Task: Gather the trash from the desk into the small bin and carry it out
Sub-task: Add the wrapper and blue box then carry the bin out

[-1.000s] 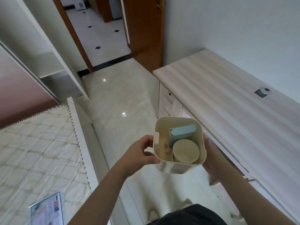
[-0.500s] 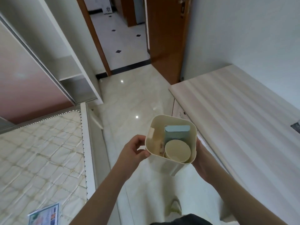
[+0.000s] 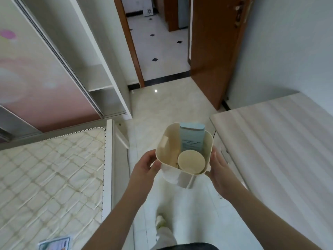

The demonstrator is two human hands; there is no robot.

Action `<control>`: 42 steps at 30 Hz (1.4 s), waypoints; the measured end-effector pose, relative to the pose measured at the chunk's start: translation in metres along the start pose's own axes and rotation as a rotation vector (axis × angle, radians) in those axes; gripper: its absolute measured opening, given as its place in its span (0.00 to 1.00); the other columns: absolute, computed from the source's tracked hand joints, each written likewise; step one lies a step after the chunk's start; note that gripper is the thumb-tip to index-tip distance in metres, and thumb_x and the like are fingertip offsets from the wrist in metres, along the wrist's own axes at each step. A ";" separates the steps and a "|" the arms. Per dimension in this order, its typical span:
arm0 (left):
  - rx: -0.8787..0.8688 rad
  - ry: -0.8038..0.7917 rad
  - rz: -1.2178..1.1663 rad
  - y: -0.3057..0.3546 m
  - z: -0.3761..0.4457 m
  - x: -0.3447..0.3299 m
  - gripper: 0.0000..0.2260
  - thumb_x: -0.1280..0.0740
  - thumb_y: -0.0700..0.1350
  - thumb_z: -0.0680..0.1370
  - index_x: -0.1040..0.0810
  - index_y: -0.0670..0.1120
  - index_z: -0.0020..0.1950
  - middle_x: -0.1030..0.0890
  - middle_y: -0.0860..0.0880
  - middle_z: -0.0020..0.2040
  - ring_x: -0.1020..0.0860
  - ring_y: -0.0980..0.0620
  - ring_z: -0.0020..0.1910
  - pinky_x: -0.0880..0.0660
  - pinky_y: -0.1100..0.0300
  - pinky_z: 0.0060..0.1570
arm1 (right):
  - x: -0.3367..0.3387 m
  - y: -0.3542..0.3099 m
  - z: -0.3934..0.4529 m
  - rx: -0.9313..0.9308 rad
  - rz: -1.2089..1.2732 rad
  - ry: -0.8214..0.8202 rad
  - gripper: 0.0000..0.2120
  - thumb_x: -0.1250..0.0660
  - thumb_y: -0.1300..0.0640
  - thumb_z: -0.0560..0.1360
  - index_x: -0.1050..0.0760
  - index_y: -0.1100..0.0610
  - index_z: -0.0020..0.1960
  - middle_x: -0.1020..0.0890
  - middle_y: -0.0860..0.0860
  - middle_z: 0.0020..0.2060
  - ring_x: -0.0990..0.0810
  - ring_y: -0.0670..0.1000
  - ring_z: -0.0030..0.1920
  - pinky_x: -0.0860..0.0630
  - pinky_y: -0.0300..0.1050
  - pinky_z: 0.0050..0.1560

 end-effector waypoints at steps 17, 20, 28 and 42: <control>0.101 -0.224 -0.120 0.009 0.235 0.092 0.21 0.32 0.67 0.73 0.20 0.60 0.63 0.17 0.54 0.62 0.20 0.54 0.63 0.23 0.61 0.58 | -0.053 -0.029 0.223 -0.029 -0.116 0.104 0.32 0.38 0.27 0.69 0.36 0.34 0.71 0.25 0.41 0.66 0.27 0.47 0.68 0.34 0.59 0.68; 0.094 -0.258 -0.118 0.014 0.278 0.078 0.21 0.32 0.68 0.74 0.20 0.62 0.63 0.18 0.56 0.62 0.20 0.56 0.62 0.23 0.64 0.56 | -0.038 -0.053 0.252 -0.002 -0.166 0.150 0.26 0.39 0.30 0.72 0.33 0.33 0.68 0.22 0.38 0.63 0.23 0.41 0.63 0.25 0.43 0.59; 0.115 -0.287 -0.093 0.026 0.403 0.017 0.22 0.32 0.72 0.70 0.20 0.66 0.60 0.18 0.61 0.60 0.20 0.59 0.61 0.22 0.65 0.55 | 0.034 -0.088 0.326 0.025 -0.143 0.248 0.41 0.33 0.26 0.63 0.36 0.41 0.72 0.24 0.42 0.65 0.24 0.47 0.65 0.28 0.56 0.67; 0.138 -0.364 0.006 0.073 0.574 -0.073 0.16 0.35 0.68 0.73 0.20 0.65 0.57 0.17 0.58 0.57 0.19 0.58 0.59 0.21 0.62 0.55 | 0.142 -0.149 0.451 0.089 -0.026 0.356 0.24 0.35 0.42 0.75 0.34 0.43 0.70 0.19 0.41 0.59 0.19 0.44 0.58 0.20 0.41 0.54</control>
Point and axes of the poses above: each hand's wrist, its own z-axis towards the middle knuckle, its own x-axis out of the back of the hand, y = z × x, the point moved 6 cm from there along z, towards the middle knuckle
